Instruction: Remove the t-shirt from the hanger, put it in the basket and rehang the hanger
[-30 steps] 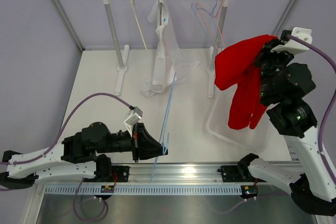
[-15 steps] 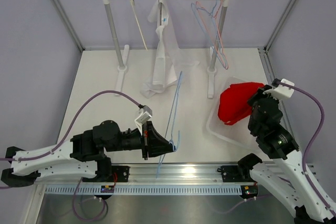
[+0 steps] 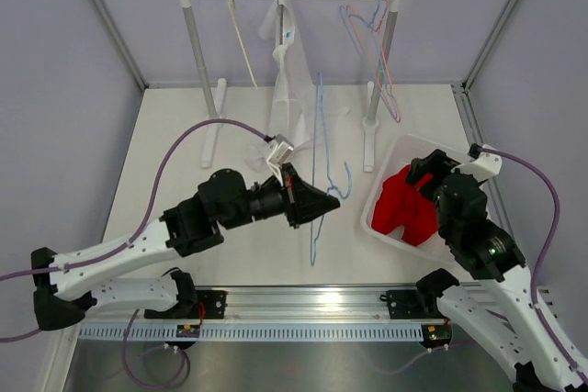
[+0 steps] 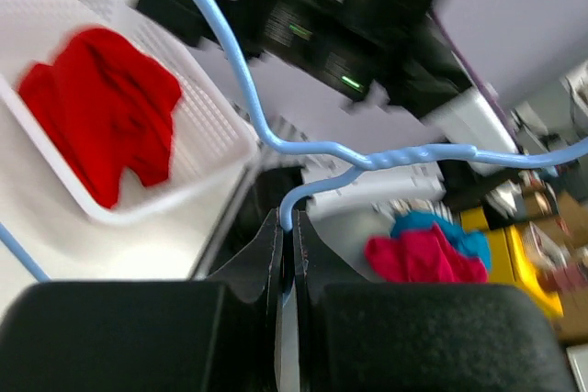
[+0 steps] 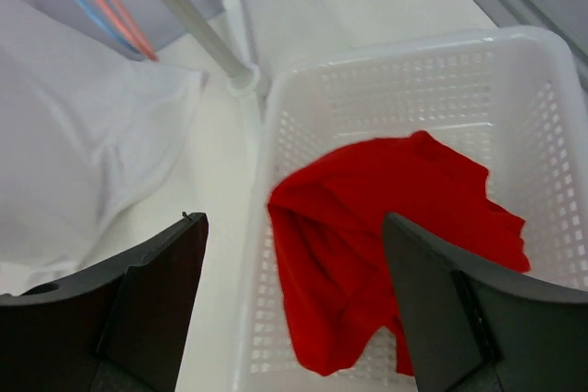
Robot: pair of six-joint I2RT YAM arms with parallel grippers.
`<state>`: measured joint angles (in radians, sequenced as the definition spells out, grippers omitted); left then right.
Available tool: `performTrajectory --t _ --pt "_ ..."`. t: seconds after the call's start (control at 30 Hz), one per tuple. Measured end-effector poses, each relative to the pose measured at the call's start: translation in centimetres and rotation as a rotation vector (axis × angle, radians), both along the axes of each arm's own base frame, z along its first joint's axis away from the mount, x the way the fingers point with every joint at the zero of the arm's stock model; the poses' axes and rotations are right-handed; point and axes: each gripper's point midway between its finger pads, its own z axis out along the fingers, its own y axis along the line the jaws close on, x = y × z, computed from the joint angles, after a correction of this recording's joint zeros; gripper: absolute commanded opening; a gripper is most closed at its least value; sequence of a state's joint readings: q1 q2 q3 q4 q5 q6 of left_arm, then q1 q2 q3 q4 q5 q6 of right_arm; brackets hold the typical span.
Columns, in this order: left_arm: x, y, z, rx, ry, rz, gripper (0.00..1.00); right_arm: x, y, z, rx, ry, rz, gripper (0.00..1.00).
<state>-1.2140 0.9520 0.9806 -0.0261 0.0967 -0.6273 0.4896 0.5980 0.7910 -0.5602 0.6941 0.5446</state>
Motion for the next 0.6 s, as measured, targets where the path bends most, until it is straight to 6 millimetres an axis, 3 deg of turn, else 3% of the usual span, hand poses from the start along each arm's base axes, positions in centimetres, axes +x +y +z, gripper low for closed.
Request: performTrajectory --t 0.1,0.23,0.33,0.47,0.6 --pt "4.2 -1.8 -0.1 -0.011 0.027 0.067 0.00 -1.0 2.2 3.5 0.098 -0.085 0.144 0.76" --pt "7.3 -4.1 -1.3 0.022 0.073 0.103 0.00 -3.5 6.8 7.1 0.231 -0.204 0.452 0.75" --pt "9.2 -5.0 0.2 -0.011 0.092 0.124 0.00 -5.3 9.8 9.0 0.288 -0.266 0.649 0.75" --pt "12.2 -4.4 3.4 -0.094 0.085 0.190 0.00 -7.3 12.0 10.3 0.307 -0.310 0.822 0.75" --pt "13.2 -4.5 6.3 -0.183 0.077 0.203 0.00 -7.0 14.6 10.0 0.307 -0.264 0.942 0.75"
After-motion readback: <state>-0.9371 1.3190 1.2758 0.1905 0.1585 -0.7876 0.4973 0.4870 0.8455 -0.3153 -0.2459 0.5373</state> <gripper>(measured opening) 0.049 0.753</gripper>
